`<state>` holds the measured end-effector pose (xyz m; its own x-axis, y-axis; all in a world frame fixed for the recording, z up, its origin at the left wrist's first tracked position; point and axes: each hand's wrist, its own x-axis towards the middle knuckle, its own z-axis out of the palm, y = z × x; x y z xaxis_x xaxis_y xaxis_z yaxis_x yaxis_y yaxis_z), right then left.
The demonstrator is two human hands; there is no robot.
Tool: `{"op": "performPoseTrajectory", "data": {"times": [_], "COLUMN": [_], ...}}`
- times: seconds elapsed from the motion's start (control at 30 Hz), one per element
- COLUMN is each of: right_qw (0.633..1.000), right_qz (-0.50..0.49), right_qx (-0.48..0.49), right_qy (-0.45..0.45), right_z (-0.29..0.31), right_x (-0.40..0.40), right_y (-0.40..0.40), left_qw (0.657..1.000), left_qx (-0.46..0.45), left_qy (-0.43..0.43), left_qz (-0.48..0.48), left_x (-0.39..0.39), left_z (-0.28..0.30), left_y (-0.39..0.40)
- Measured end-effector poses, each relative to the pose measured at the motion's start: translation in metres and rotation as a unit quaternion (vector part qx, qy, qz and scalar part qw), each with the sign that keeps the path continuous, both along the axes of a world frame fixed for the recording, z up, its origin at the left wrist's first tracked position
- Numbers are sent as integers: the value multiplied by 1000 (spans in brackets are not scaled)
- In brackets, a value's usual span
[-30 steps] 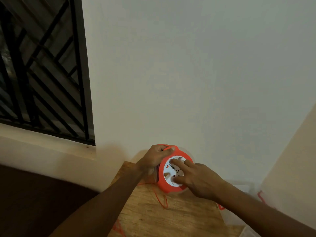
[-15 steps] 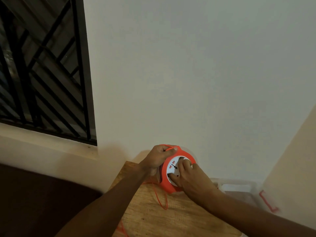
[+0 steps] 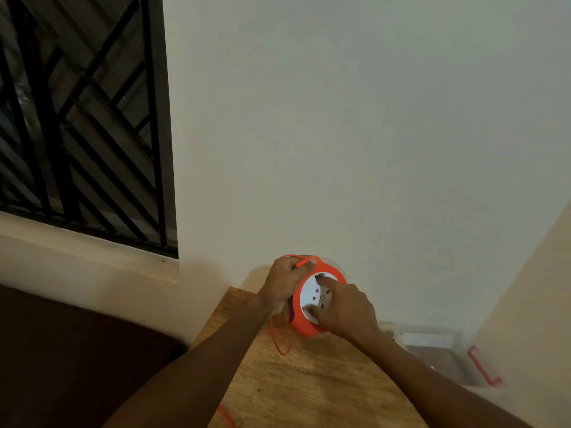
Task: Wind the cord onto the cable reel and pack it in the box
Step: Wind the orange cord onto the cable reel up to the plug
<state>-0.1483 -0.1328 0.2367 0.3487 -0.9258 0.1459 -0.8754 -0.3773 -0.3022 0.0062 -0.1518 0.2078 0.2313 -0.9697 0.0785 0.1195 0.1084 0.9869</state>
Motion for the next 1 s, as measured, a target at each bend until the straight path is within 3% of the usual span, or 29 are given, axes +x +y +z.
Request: {"op": "performPoseTrajectory", "data": {"times": [0.13, 0.23, 0.4, 0.47, 0.57, 0.73, 1.0], "right_qw": [966, 951, 997, 974, 890, 799, 783], "right_qz": [-84, -100, -13, 74, 255, 396, 368], "right_qx": [82, 108, -76, -180, -271, -268, -233], "right_qy": [-231, -272, -18, 114, 262, 365, 445], "right_z": [-12, -16, -4, 0, 4, 18, 18], "right_x": [8, 10, -9, -23, -41, -48, -46], "right_y": [-3, -3, 6, 4, -5, -17, -8], "left_qw": [999, 999, 997, 997, 997, 992, 988], "left_qx": [-17, -16, -6, -2, 6, 39, 43], "left_qy": [24, 7, 73, 65, 48, 1, -11], "left_qz": [16, 29, -23, -37, -61, -122, -149], "left_x": [-4, -6, 0, 3, 5, 4, -4], "left_z": [0, -4, 2, 4, 6, 7, 9], "left_y": [3, 5, 8, 8, 6, 3, 2]}}
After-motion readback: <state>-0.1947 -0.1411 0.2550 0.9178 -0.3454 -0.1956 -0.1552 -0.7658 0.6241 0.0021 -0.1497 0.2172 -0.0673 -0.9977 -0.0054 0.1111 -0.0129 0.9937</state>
